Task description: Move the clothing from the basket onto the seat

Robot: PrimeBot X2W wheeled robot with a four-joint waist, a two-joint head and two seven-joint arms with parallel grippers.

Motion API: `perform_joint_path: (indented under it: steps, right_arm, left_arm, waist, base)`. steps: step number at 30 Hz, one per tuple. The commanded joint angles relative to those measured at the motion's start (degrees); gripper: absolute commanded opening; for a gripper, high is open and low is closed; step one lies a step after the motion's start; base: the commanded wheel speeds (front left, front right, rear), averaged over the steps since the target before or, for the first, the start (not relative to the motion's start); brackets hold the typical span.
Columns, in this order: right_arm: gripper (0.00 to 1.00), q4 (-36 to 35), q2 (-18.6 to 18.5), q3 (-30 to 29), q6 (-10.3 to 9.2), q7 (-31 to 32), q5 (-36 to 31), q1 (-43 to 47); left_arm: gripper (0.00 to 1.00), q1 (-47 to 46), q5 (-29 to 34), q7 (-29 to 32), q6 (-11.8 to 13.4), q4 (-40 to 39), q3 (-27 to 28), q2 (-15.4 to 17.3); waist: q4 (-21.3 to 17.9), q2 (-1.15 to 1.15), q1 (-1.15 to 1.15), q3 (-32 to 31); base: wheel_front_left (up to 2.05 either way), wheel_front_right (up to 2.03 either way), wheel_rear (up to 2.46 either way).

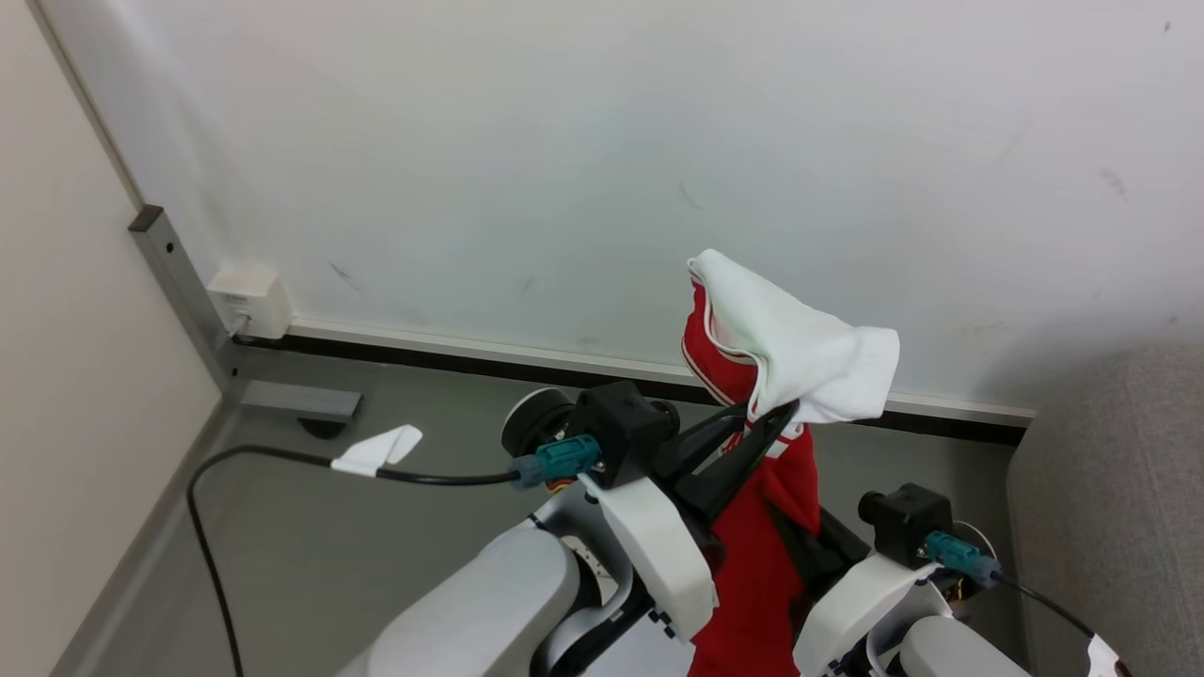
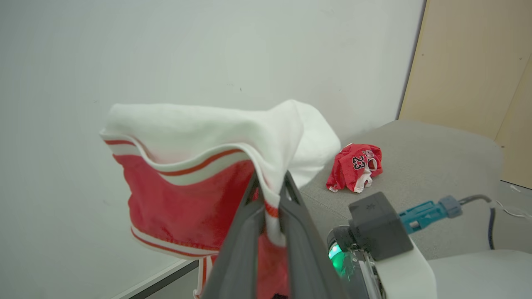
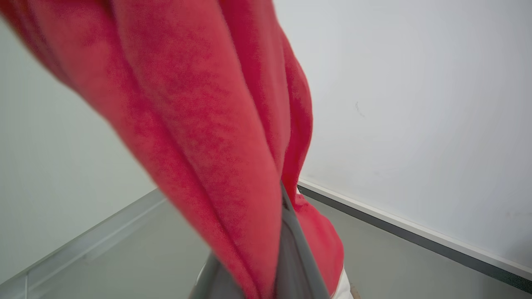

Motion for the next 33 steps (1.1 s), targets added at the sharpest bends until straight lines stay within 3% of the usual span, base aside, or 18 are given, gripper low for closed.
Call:
perform_joint_path:
  steps: [1, 11, 13, 14, 24, 33]
  right_arm:
    - [0.0, -0.6, -0.64, -0.68, -0.13, 0.03, -0.12, -0.38]
    - [0.0, -5.93, -2.94, -8.78, -0.13, 0.01, -2.0, 2.39]
    - [0.0, -7.19, -3.54, -10.6, -0.13, 0.02, -2.71, 3.02]
    - [0.0, -7.9, -3.85, -11.45, -0.13, 0.01, -3.16, 3.32]
    - [0.0, -13.31, -6.43, -18.81, -0.13, 0.01, -5.87, 4.62]
    - [0.0, -18.24, -8.83, -24.24, -0.13, 0.01, -7.77, 5.04]
  left_arm:
    - [0.0, 0.93, -0.28, -0.32, 0.3, 0.1, 0.21, 0.37]
    - [0.0, 3.59, -1.31, -0.94, 1.97, 0.77, 1.0, 2.04]
    - [0.5, 4.13, -1.64, -0.77, 1.83, 0.7, 0.68, 2.08]
    - [1.0, 4.34, -1.67, -0.79, 1.78, 0.61, 0.5, 2.08]
    - [1.0, 6.55, -1.26, -1.68, 2.17, -0.1, -0.53, 3.24]
    - [1.0, 6.87, -0.51, -3.18, 2.76, -0.07, -0.82, 3.69]
  waist:
    - [-0.34, 0.0, 0.0, 0.03]
    - [-3.98, 0.0, 0.0, 0.26]
    - [-5.02, 0.0, 0.0, 0.35]
    - [-5.54, 0.0, 0.0, 0.41]
    - [-12.53, 0.0, 0.0, 1.46]
    - [-21.64, 0.0, 0.0, 3.15]
  base:
    - [0.0, 0.0, 0.0]
    - [0.0, 0.0, 0.0]
    - [0.0, 0.0, 0.0]
    - [0.0, 0.0, 0.0]
    - [0.0, 0.0, 0.0]
    - [0.0, 0.0, 0.0]
